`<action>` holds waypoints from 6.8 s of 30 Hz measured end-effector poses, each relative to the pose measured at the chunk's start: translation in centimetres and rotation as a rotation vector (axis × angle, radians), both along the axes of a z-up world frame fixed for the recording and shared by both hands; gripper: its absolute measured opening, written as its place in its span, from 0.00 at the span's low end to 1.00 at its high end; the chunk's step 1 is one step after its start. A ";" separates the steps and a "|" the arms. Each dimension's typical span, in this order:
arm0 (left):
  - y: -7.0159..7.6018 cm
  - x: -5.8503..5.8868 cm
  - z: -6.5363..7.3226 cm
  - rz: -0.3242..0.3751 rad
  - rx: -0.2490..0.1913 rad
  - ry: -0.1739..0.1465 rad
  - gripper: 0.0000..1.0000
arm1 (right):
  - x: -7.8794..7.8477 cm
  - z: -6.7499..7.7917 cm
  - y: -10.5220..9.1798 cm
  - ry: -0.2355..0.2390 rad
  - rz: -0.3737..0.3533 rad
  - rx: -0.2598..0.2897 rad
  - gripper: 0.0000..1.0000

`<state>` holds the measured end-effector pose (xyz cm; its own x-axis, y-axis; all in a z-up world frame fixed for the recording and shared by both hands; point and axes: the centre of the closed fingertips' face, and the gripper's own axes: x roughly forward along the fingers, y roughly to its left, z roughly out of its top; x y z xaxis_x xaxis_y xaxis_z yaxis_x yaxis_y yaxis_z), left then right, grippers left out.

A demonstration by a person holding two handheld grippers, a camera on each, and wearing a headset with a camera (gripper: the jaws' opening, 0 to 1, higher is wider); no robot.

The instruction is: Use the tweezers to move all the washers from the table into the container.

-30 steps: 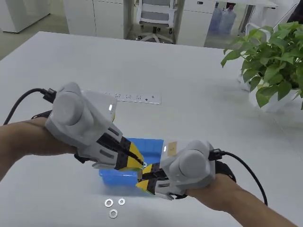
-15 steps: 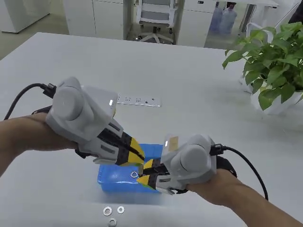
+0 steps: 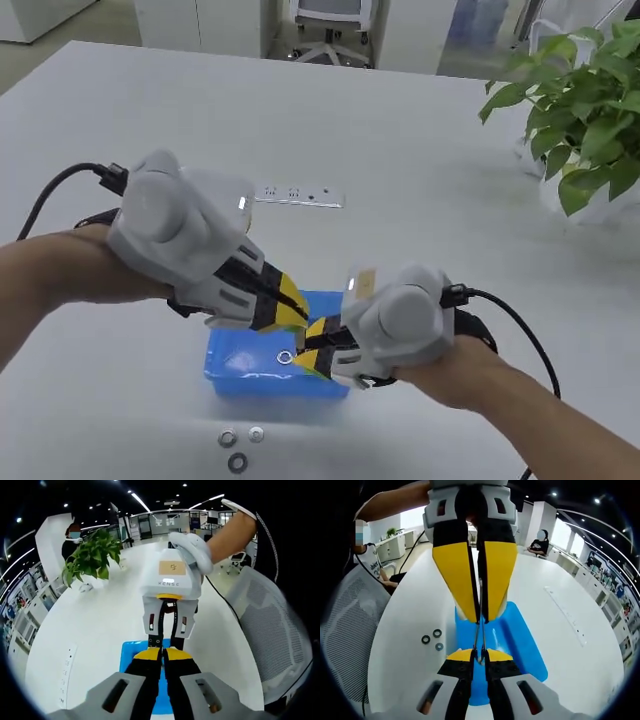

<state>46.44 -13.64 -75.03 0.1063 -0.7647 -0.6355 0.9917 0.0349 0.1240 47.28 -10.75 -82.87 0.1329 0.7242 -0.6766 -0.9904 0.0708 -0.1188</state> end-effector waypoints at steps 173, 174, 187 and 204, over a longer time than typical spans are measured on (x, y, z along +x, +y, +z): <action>5.0 -10.2 -3.8 0.116 0.061 0.102 0.06 | -10.9 -3.8 4.9 0.089 0.139 0.006 0.13; 5.0 -10.2 -3.8 0.115 0.061 0.101 0.06 | -10.9 -3.8 4.9 0.089 0.140 0.006 0.13; 4.8 -10.2 -3.9 0.113 0.066 0.105 0.06 | -11.1 -4.1 4.9 0.087 0.162 -0.006 0.11; 4.6 -10.1 -4.0 0.110 0.075 0.107 0.06 | -11.1 -4.1 4.8 0.089 0.170 -0.010 0.10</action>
